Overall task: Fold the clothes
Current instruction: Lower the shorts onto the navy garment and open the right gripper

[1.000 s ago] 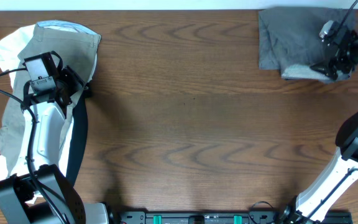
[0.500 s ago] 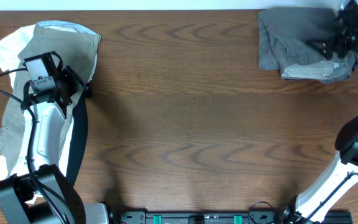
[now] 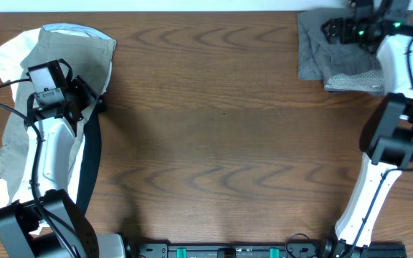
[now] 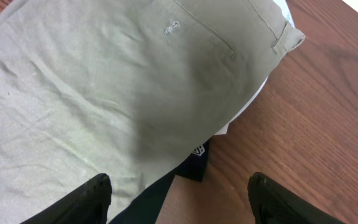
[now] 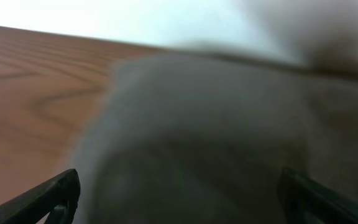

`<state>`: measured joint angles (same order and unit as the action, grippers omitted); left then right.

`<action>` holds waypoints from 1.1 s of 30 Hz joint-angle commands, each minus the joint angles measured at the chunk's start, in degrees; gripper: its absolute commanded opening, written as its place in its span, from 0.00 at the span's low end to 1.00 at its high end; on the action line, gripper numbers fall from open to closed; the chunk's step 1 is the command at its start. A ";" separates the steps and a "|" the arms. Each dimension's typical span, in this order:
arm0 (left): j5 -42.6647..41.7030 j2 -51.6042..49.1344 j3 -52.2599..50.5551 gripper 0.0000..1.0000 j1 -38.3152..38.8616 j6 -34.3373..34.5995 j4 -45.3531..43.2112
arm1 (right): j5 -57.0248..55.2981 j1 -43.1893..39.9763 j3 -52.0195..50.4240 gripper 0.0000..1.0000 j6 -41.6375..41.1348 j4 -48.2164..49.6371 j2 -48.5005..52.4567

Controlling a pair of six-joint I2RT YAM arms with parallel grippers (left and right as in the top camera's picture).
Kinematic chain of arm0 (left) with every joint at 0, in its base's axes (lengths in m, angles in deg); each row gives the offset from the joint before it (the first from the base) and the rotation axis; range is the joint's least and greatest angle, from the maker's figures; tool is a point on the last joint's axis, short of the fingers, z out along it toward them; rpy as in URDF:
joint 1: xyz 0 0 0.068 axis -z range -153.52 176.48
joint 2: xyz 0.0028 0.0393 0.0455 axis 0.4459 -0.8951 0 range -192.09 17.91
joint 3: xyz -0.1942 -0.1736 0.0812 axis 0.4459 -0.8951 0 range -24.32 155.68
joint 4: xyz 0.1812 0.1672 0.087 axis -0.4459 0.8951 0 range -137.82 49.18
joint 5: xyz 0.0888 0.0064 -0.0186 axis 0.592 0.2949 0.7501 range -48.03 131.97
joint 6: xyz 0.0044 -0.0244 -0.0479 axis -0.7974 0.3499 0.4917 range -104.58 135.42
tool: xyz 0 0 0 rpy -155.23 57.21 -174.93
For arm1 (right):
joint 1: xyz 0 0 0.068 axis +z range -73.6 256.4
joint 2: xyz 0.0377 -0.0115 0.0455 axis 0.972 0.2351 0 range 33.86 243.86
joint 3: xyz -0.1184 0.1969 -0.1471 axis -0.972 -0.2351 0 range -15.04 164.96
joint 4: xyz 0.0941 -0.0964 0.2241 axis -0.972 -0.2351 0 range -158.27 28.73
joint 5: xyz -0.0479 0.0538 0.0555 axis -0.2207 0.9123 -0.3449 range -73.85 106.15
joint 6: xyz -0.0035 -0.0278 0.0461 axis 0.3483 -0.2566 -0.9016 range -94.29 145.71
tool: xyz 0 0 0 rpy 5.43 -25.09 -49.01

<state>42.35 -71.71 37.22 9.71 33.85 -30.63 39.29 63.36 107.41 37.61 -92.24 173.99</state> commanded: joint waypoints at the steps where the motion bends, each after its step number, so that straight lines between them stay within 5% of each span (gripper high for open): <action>1: 0.07 -0.09 0.57 0.72 -0.13 0.76 0.09 | -6.88 -0.61 0.37 0.99 -5.03 1.16 4.33; 12: 0.09 -0.09 0.57 0.80 -0.13 0.76 0.09 | -8.33 -1.05 0.39 0.99 -4.11 0.11 10.97; 16: 0.09 -0.07 0.57 1.00 -0.13 0.76 0.11 | -8.20 -1.44 0.39 0.99 -4.13 0.17 7.72; 33: 0.09 -0.09 0.57 0.98 -0.13 0.74 0.33 | -0.28 -0.48 0.39 0.99 0.57 -13.62 -27.96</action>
<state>42.35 -71.71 37.22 9.71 34.73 -30.32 36.36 61.20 107.41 36.50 -103.71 151.55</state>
